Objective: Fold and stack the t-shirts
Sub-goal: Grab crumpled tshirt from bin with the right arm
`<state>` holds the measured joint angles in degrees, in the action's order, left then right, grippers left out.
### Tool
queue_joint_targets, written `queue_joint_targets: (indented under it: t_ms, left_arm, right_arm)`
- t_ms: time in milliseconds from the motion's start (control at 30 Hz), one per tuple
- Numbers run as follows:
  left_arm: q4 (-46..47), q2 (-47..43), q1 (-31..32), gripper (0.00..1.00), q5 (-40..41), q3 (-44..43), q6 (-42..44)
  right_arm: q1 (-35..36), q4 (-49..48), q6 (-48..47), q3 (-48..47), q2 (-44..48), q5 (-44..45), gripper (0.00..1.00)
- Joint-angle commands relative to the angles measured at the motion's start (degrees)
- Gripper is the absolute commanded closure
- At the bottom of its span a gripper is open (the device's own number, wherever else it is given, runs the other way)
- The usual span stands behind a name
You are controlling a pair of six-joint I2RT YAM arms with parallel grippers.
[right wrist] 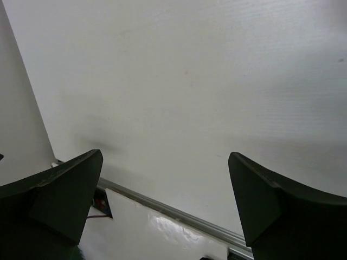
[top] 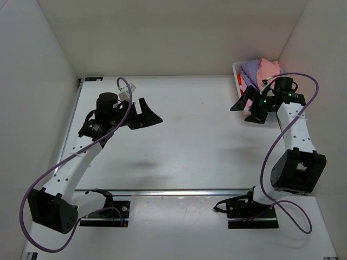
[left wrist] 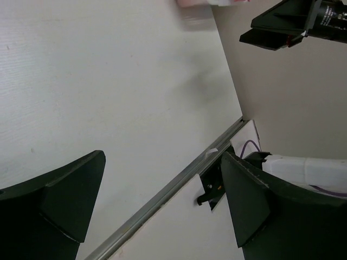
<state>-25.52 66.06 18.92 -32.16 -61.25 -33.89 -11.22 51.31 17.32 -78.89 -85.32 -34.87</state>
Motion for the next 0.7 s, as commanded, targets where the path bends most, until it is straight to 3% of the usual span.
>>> queue_joint_targets:
  t_ms: [0, 300, 400, 433, 467, 500, 533, 567, 600, 633, 667]
  left_arm:
    - [4.5, -4.09, -0.99, 0.01, -0.53, 1.05, 0.32]
    - [13.82, -12.89, -7.66, 0.01, -4.92, 8.78, -3.9]
    - [14.62, -13.15, -7.41, 0.01, -5.54, 8.78, -3.73]
    - [14.97, -13.33, -6.97, 0.06, -5.72, 9.04, -3.64]
    - [15.58, -13.68, -6.7, 0.22, -5.89, 9.13, -3.81]
    - [15.33, -13.59, -6.87, 0.67, -6.07, 9.31, -3.73]
    - [14.97, -13.85, -7.31, 0.84, -5.98, 9.66, -3.99]
    - [15.49, -14.03, -7.58, 0.88, -6.5, 9.75, -4.6]
    - [16.02, -14.38, -8.1, 0.84, -7.12, 10.62, -5.3]
    - [16.55, -14.47, -9.15, 0.59, -8.52, 11.33, -5.4]
    - [17.86, -14.38, -10.03, 0.45, -9.4, 11.85, -6.53]
  right_arm:
    - [0.94, -0.16, -3.43, -5.83, -1.68, 1.82, 0.0]
    - [1.91, -2.35, -5.37, -22.6, -11.27, 7.71, 0.01]
    - [2.78, -4.89, -4.76, -27.44, -14.51, 14.9, 0.01]
    - [3.05, -5.42, -5.1, -28.85, -15.74, 15.27, 0.31]
    - [3.22, -6.56, -4.58, -29.3, -16.19, 17.27, 0.55]
    - [3.14, -7.96, -4.32, -29.91, -17.41, 20.43, 0.85]
    - [3.49, -8.5, -4.14, -30.53, -17.95, 21.5, 0.9]
    - [3.58, -9.55, -4.75, -30.53, -18.82, 23.34, 0.89]
    - [3.66, -10.43, -4.93, -31.14, -19.18, 26.4, 0.79]
    - [4.01, -10.7, -5.28, -31.58, -20.49, 27.65, 0.64]
    - [4.45, -12.01, -5.89, -31.5, -21.72, 30.19, 0.58]
